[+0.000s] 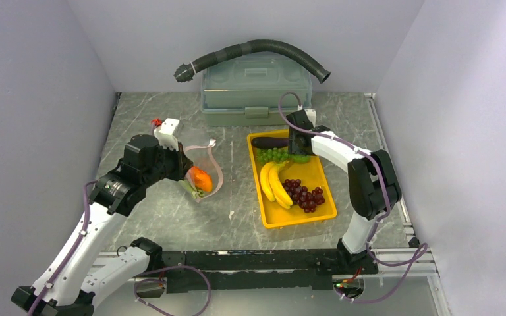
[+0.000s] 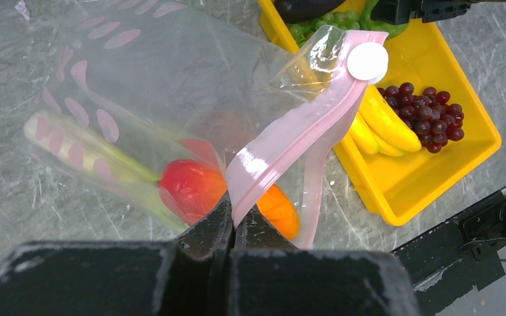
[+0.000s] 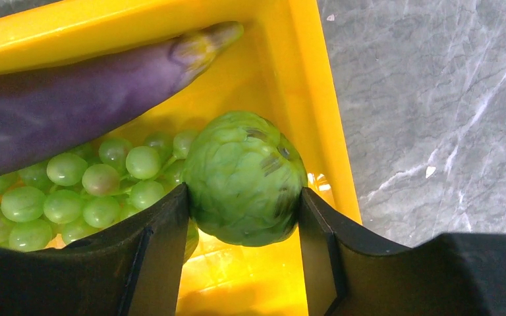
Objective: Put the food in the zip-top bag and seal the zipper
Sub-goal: Pick up the fake vegetable from the bin, then place the fake vegetable in the zipper food storage bag.
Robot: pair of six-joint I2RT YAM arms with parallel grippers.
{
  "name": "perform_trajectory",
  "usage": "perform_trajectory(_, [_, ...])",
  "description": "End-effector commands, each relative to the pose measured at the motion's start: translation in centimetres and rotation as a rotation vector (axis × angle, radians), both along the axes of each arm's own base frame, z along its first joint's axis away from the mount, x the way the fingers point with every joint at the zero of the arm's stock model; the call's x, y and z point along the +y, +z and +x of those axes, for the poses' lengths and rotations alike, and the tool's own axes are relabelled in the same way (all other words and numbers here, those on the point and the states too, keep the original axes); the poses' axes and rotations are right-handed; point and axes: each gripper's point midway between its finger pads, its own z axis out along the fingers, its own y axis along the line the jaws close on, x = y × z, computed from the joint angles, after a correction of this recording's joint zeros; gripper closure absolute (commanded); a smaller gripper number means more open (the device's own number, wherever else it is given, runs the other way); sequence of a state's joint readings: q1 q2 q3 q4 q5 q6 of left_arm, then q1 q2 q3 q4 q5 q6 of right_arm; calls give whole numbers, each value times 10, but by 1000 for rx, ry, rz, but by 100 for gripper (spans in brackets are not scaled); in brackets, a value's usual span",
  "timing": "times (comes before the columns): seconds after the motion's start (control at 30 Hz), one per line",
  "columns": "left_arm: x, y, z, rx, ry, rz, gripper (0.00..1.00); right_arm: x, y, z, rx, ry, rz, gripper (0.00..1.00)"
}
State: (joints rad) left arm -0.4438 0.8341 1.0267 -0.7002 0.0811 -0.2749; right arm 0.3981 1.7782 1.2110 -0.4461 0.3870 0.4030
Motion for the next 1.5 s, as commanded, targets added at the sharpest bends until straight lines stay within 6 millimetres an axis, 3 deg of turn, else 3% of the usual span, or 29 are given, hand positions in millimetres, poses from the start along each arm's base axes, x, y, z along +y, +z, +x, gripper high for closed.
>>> perform_trajectory(0.0, [1,9,5,-37,7,-8,100,1,25,6,-70,-4,27,87])
perform_trajectory(0.17, [1,9,5,-40,9,-9,100,0,50,0,-120,-2,55,99])
perform_trajectory(0.4, [0,8,5,-33,8,-7,100,8,89,-17,-194,31,134,100])
perform_trajectory(0.63, [1,10,5,-40,12,-11,100,47,143,-52,-323,170,364,100])
perform_trajectory(0.9, [2,11,4,-44,13,-13,100,109,202,-99,-393,384,519,100])
perform_trajectory(1.27, [2,12,4,-44,12,-15,100,194,253,-167,-428,715,727,100])
perform_trajectory(1.47, [1,12,3,-46,6,-18,100,235,262,-192,-410,838,765,100])
